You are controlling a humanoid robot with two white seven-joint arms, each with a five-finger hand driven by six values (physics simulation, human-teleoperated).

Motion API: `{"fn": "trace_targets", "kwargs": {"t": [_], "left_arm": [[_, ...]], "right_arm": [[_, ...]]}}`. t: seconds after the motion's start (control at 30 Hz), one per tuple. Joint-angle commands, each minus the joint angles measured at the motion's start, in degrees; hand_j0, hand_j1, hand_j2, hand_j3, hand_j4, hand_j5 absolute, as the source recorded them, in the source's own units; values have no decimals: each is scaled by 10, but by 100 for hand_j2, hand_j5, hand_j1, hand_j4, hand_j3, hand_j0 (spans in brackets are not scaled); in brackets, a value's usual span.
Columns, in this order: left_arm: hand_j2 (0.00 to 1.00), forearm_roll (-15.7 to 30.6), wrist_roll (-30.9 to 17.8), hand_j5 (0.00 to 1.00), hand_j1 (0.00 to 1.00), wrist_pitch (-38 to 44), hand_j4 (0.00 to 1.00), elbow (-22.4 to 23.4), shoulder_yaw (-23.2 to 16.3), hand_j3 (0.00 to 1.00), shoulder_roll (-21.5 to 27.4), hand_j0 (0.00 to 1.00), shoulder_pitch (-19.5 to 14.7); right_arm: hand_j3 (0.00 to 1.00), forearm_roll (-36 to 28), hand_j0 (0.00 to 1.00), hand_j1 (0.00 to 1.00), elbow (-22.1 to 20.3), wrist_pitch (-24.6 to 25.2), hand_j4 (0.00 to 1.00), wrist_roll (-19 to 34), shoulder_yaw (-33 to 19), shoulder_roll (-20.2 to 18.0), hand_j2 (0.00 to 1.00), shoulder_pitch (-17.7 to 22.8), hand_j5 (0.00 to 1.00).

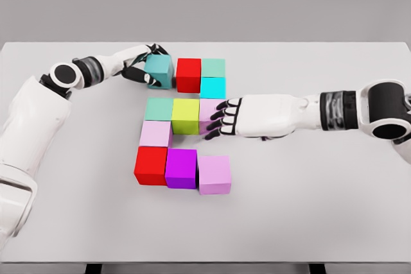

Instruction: Assemble the squares on the desktop into the number 2

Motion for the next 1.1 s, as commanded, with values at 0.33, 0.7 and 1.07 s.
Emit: {"fn": "trace_targets", "kwargs": {"t": [0.33,0.7,1.07], "left_arm": [[36,4,1,36,36,1,36,-1,1,36,-4,36,0],[38,3,1,38,38,0,38,-1,1,38,-7,38,-2],[44,4,1,44,44,0,44,-1,1,44,-8,44,-2]], "right_arm": [[100,-2,100,100,-2,1,100,0,79,-108,100,22,100],[100,-2,100,100,-3,1,100,0,105,-88,100,20,100],[100,-3,100,100,-3,1,100,0,121,-69,100,18,100]]}}
